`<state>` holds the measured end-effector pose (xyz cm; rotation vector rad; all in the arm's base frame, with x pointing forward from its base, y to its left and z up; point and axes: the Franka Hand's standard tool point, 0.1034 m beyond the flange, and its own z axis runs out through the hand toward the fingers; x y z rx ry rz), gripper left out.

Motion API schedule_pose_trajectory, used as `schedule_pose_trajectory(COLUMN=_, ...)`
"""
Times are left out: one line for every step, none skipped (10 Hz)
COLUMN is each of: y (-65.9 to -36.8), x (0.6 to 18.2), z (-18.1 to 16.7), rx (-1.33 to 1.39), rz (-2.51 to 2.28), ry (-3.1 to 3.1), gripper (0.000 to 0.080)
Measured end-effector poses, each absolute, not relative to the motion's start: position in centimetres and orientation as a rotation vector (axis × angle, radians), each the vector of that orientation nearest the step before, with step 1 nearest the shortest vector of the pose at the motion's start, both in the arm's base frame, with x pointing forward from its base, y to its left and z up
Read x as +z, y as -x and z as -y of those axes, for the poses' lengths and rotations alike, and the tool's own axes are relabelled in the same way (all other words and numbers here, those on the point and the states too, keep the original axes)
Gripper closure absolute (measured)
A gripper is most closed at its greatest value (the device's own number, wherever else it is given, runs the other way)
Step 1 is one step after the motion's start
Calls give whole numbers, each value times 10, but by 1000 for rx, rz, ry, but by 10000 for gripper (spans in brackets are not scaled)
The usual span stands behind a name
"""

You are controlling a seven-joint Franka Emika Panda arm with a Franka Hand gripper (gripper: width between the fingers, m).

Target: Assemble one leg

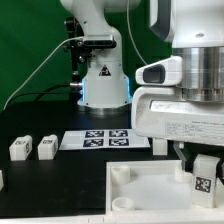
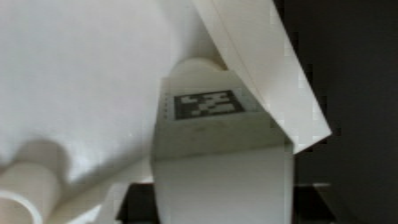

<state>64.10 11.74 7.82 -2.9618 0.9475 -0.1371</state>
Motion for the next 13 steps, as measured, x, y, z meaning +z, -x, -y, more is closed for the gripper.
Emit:
schedule_pose_trajectory(y=-641, x=78, z=-116, rx=-134, rz=-1066, ry=2920, gripper=499)
schedule_pose_trajectory(y=-641, x=77, z=-113, rx=-128, rz=-1231, ry=2850, gripper=499)
schedule_pose_trajectory(y=-642, x=77, z=-106, rx=-120, rz=-1467, ry=2737, gripper=499)
schedule_pose_trajectory(y=-641, x=77, z=-103, rx=-90, rz=-1698, ry=2604, gripper=499)
schedule_pose_trajectory(y=-639, x=77, z=-102, rx=-44, rz=-1907, ry=2448, gripper=499)
schedule_pose_trajectory(y=-636, x=76, z=-105, rx=11, rz=-2143, ry=2227, gripper=499)
schedule_pose_trajectory(y=-634, x=75, z=-107, rx=51, rz=-2322, ry=2022, gripper=499)
schedule_pose_trajectory(y=-632, x=74, z=-109, rx=71, rz=-2442, ry=1862, gripper=499)
schedule_pose_trajectory(y=-631, x=74, z=-110, rx=87, rz=-2572, ry=1683, gripper=499)
schedule_pose_trajectory(y=-630, x=75, z=-110, rx=87, rz=-2589, ry=1661, gripper=499)
schedule_pose_trajectory(y=-630, x=74, z=-109, rx=82, rz=-2543, ry=1731, gripper=499)
schedule_pose_trajectory(y=-630, x=74, z=-109, rx=81, rz=-2527, ry=1756, gripper=499)
schedule_pose_trajectory(y=-630, x=73, z=-109, rx=80, rz=-2499, ry=1795, gripper=328)
